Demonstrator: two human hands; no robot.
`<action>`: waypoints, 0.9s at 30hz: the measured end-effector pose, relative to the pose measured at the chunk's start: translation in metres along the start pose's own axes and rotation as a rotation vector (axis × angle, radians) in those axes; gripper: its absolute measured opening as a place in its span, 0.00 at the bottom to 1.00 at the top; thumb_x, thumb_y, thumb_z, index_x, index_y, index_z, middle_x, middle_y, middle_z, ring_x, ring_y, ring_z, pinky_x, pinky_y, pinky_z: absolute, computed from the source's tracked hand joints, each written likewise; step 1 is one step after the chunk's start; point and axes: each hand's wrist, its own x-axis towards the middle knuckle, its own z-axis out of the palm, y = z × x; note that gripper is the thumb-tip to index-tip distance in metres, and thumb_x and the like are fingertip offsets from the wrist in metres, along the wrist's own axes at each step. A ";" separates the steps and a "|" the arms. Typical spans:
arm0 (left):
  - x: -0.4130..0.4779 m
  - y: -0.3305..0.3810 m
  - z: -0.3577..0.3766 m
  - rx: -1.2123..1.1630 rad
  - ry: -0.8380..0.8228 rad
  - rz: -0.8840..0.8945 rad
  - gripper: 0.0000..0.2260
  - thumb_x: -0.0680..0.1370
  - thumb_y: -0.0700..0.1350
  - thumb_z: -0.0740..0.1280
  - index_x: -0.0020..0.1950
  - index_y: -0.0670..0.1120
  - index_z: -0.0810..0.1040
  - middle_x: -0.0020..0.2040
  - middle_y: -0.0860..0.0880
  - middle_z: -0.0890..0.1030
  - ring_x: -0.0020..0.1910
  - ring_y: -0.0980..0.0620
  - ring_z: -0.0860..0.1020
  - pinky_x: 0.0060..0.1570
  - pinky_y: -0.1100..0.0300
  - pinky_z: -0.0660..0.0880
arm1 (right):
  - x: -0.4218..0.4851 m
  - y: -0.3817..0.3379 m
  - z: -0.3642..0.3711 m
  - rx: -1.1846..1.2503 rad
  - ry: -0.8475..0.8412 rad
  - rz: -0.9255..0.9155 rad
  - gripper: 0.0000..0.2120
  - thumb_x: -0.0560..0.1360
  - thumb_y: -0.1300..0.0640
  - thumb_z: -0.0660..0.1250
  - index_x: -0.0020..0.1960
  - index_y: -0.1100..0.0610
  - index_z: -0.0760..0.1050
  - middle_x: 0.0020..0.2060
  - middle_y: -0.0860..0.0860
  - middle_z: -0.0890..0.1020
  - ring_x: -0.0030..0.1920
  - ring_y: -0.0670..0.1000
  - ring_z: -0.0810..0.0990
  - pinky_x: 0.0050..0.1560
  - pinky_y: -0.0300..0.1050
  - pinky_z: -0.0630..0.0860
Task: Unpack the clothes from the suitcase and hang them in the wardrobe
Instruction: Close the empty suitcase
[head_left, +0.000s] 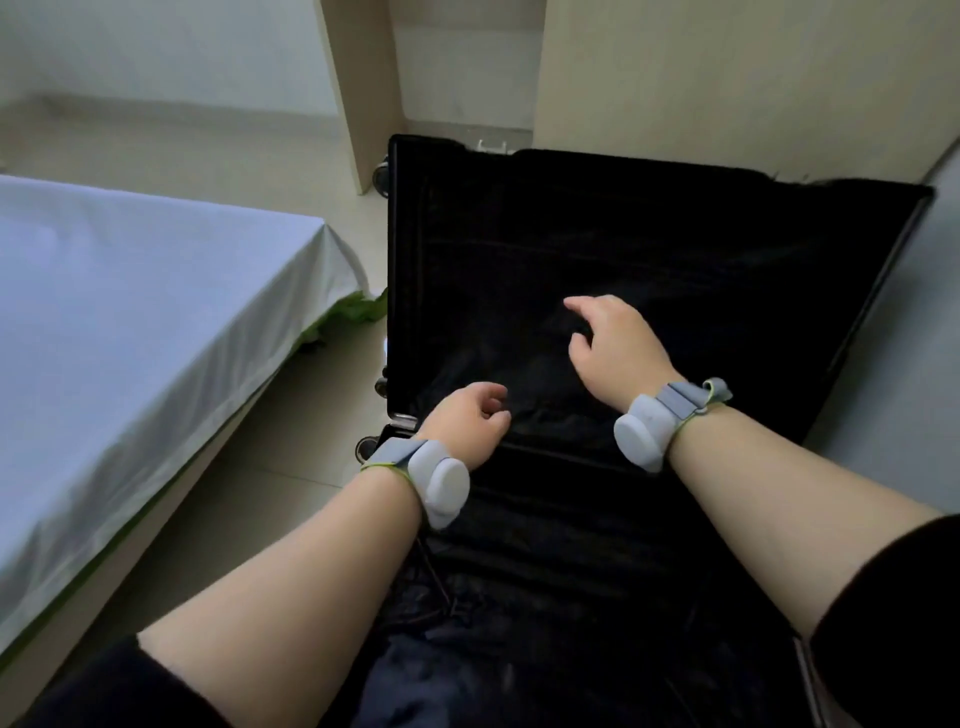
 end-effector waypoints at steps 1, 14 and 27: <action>0.006 0.015 -0.005 0.006 0.026 0.029 0.18 0.78 0.46 0.64 0.68 0.48 0.71 0.60 0.50 0.78 0.56 0.52 0.78 0.60 0.55 0.74 | 0.010 0.005 -0.012 -0.032 0.043 0.000 0.22 0.78 0.59 0.59 0.72 0.55 0.65 0.67 0.53 0.70 0.68 0.55 0.67 0.64 0.49 0.69; 0.035 0.110 -0.030 0.054 0.090 0.126 0.19 0.79 0.47 0.63 0.70 0.49 0.69 0.62 0.51 0.77 0.56 0.50 0.78 0.56 0.54 0.77 | 0.120 0.050 -0.067 -0.438 0.186 0.042 0.33 0.76 0.58 0.61 0.76 0.56 0.50 0.76 0.55 0.54 0.75 0.56 0.54 0.74 0.55 0.52; 0.012 0.100 -0.038 0.086 0.159 0.038 0.18 0.79 0.47 0.63 0.69 0.49 0.69 0.61 0.53 0.77 0.53 0.53 0.79 0.52 0.60 0.76 | 0.155 0.059 -0.062 -0.537 0.125 0.129 0.22 0.70 0.60 0.64 0.63 0.61 0.65 0.61 0.59 0.69 0.64 0.60 0.68 0.70 0.67 0.52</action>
